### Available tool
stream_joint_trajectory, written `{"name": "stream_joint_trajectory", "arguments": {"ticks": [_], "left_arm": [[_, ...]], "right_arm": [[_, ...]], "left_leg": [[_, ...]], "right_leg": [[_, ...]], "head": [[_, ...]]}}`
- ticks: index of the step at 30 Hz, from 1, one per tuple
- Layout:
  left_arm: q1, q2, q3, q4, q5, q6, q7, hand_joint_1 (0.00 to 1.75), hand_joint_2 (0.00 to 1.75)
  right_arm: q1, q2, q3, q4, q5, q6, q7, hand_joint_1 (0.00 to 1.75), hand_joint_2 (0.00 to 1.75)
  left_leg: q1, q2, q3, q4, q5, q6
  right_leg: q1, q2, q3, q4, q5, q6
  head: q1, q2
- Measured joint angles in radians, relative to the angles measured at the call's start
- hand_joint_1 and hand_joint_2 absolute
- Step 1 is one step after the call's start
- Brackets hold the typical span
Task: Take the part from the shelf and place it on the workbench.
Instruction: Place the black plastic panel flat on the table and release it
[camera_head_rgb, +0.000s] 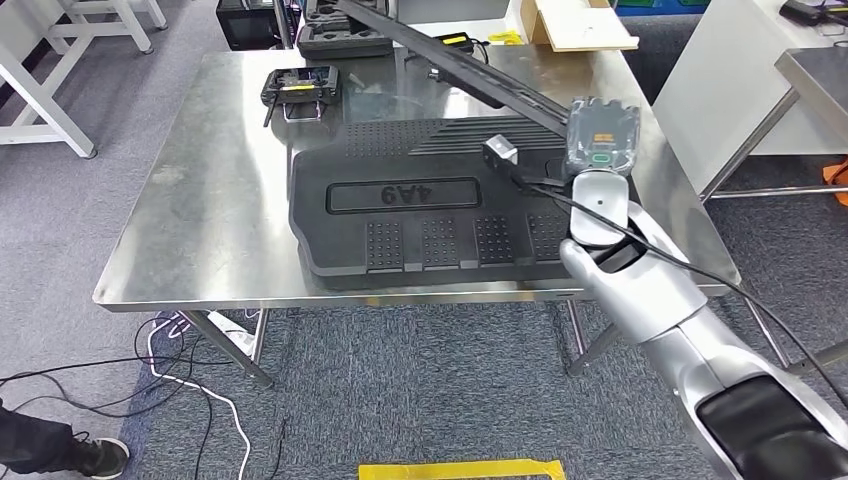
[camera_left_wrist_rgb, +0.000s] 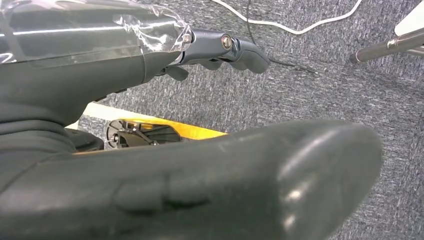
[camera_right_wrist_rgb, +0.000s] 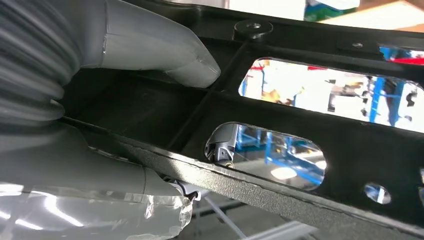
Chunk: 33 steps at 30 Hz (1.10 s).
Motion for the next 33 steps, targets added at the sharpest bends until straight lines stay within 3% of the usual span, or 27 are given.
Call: {"name": "stream_joint_trajectory", "arguments": {"ticks": [8,15,23,29,33], "left_arm": [[-0.001,0.0,-0.008,0.0,0.0,-0.002,0.008,0.0,0.0],[-0.002,-0.002,-0.01,0.0,-0.001,0.002,0.003,0.0,0.0],[-0.002,-0.002,-0.01,0.0,-0.001,0.008,0.0,0.0,0.0],[0.0,-0.002,-0.01,0.001,-0.001,0.02,-0.008,0.0,0.0],[0.001,-0.002,-0.01,0.001,0.0,0.022,-0.014,0.0,0.0]], "right_arm": [[0.001,-0.002,-0.057,0.072,-0.003,0.022,0.0,1.75,1.75],[0.012,-0.002,-0.05,0.124,0.024,-0.015,0.0,1.75,1.75],[0.027,-0.003,0.005,0.142,0.046,-0.143,0.0,1.75,1.75],[0.025,-0.003,0.09,0.148,0.006,-0.278,0.0,1.65,1.75],[0.024,0.0,0.144,0.149,0.027,-0.311,0.0,1.75,1.75]], "left_leg": [[0.0,0.0,0.0,0.0,0.0,0.0],[0.0,0.0,0.0,0.0,0.0,0.0],[0.0,0.0,0.0,0.0,0.0,0.0],[0.0,0.0,0.0,0.0,0.0,0.0],[0.0,0.0,0.0,0.0,0.0,0.0]], "right_leg": [[0.0,0.0,0.0,0.0,0.0,0.0],[0.0,0.0,0.0,0.0,0.0,0.0],[0.0,0.0,0.0,0.0,0.0,0.0],[0.0,0.0,0.0,0.0,0.0,0.0],[0.0,0.0,0.001,0.0,0.0,0.0]], "head": [[0.0,0.0],[0.0,0.0],[0.0,0.0],[0.0,0.0],[0.0,0.0]]}}
